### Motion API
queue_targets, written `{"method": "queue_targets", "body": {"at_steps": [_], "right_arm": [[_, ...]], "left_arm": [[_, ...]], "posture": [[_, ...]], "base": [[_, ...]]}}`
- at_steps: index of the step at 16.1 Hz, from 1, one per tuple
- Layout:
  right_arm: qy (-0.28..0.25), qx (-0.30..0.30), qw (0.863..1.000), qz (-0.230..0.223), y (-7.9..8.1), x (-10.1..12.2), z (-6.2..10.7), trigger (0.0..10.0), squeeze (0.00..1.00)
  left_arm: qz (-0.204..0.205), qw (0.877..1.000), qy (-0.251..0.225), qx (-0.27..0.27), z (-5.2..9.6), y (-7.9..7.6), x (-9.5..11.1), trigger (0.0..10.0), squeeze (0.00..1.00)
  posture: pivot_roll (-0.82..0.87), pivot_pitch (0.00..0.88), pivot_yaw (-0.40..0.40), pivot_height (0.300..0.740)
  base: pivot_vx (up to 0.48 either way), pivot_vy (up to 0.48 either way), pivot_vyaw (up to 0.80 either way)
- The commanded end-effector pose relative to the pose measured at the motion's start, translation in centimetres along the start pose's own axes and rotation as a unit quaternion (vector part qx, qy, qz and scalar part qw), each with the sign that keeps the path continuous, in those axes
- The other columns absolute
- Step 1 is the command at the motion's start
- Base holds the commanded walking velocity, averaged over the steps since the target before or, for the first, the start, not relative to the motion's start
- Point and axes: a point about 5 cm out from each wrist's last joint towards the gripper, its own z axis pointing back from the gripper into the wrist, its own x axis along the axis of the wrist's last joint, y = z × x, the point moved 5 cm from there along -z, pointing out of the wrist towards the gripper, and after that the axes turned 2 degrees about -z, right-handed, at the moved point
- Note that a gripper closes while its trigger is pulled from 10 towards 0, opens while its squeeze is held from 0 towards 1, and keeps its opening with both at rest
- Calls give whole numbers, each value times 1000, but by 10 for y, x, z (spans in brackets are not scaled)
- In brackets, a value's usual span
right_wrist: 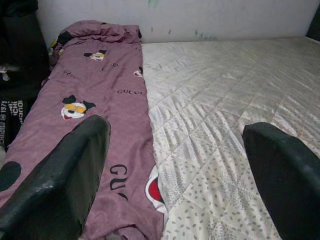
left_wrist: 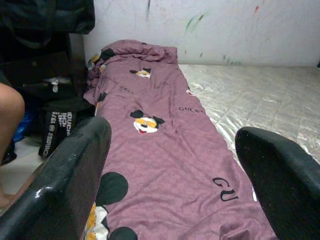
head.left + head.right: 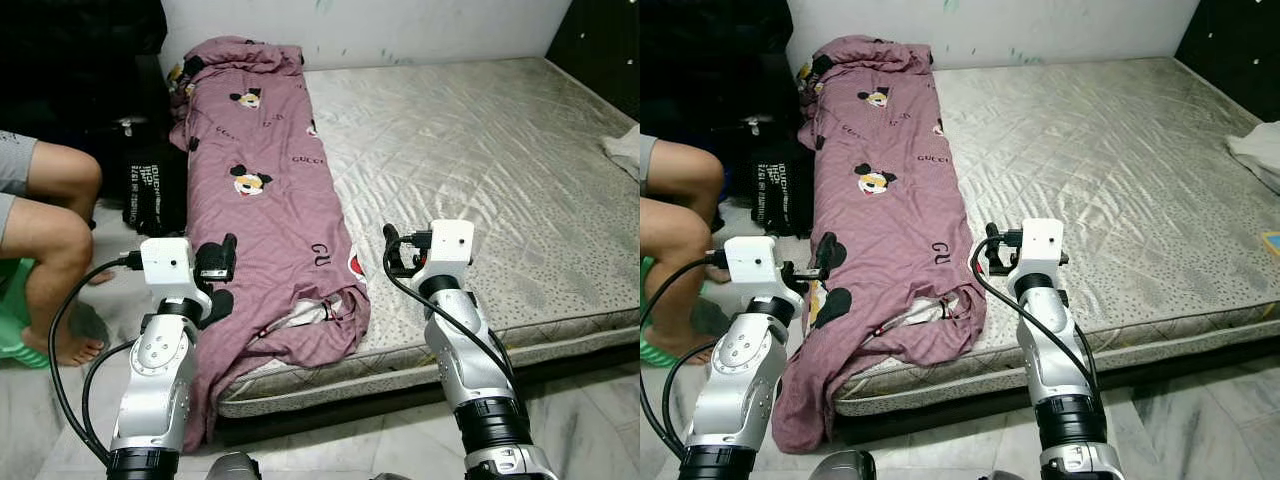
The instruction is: Clean up the room
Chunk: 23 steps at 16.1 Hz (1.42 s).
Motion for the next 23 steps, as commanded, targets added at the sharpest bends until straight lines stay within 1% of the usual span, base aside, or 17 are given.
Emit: {"method": "queue_targets", "body": {"at_steps": [1, 3, 11, 16, 19, 23], "right_arm": [[-4, -4, 1000, -4, -1, 5, 0, 10000, 0], [-4, -4, 1000, -6, -1, 4, 0, 10000, 0], [-2, -1, 1000, -8, -1, 4, -1, 10000, 0], [-3, -1, 1000, -8, -3, 5, -2, 10000, 0], [-8, 6, 1000, -15, -1, 7, -2, 10000, 0], [-8, 11, 1000, -13, 0, 6, -2, 10000, 0]], "left_arm": [[3, 1000, -3, 6, -1, 2, 4, 10000, 0], [4, 1000, -1, 6, -1, 2, 4, 10000, 0], [7, 1000, -2, 13, -3, 3, 6, 10000, 0], [10, 1000, -7, 16, -5, 1, 9, 10000, 0], [13, 1000, -6, 19, -5, 1, 8, 10000, 0], [16, 1000, -4, 23, -6, 3, 7, 10000, 0]], "posture": [[49, 35, -37, 740], [49, 42, -36, 728], [47, 45, -42, 640], [45, 40, -48, 636], [46, 37, -50, 636], [47, 38, -49, 636]], "base": [[0, 0, 0], [0, 0, 0], [0, 0, 0], [0, 0, 0], [0, 0, 0], [0, 0, 0]]}}
